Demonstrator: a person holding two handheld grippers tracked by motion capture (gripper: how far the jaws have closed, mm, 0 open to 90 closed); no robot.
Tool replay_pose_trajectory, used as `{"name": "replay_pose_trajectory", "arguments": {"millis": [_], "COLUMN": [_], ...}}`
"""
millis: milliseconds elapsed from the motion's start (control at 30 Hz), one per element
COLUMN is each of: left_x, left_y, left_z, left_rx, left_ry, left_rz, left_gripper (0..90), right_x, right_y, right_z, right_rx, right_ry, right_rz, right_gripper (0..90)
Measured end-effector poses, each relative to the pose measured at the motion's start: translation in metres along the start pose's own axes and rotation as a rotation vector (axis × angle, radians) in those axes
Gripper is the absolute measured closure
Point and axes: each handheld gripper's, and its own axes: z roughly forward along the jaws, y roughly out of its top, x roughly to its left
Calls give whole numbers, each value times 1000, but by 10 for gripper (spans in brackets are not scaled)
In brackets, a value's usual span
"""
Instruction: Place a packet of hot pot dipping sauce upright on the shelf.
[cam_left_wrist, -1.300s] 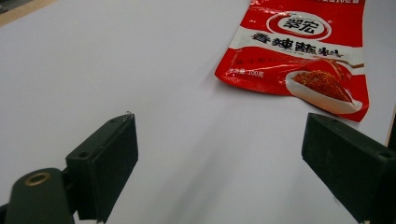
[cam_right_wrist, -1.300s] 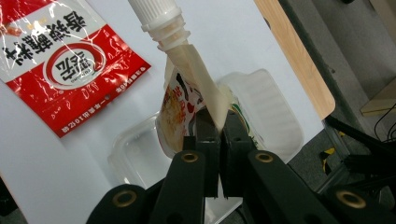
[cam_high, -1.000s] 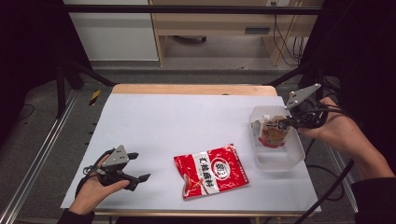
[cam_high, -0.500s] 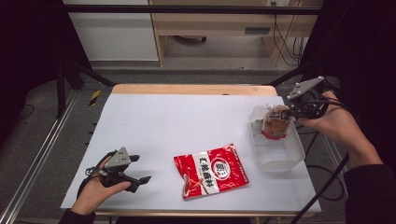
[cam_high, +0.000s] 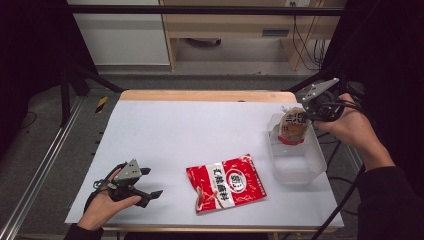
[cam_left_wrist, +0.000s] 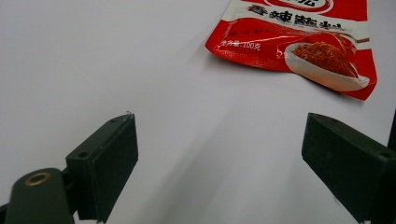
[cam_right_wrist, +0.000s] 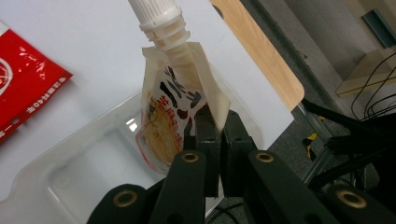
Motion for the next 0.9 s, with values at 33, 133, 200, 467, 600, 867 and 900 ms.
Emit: {"name": "replay_pose_trajectory", "arguments": {"millis": [33,133,200,467,600,867,900], "left_x": [0,-1,0,0,-1,-1,-1], "left_y": [0,0,0,-1,-1,-2,-2], "left_z": [0,1,0,1,1,3,3], "left_rx": [1,2,4,4,5,12,12], "left_ry": [-3,-6,-7,-9,-14,-21,-20], "left_rz": [-2,0,-1,2,-1,0,0], "left_gripper": [106,106,106,106,106,106,106], "right_x": [-1,-1,0,2,3,7,8], "right_y": [1,2,2,-1,-3,-7,-8], "right_z": [1,3,5,7,11,16,17], "right_rx": [-2,-4,-1,1,4,16,10], "right_ry": [-3,-3,0,10,18,37,42], "right_rz": [2,2,0,0,2,-2,3], "right_gripper": [885,885,885,883,883,882,882]}}
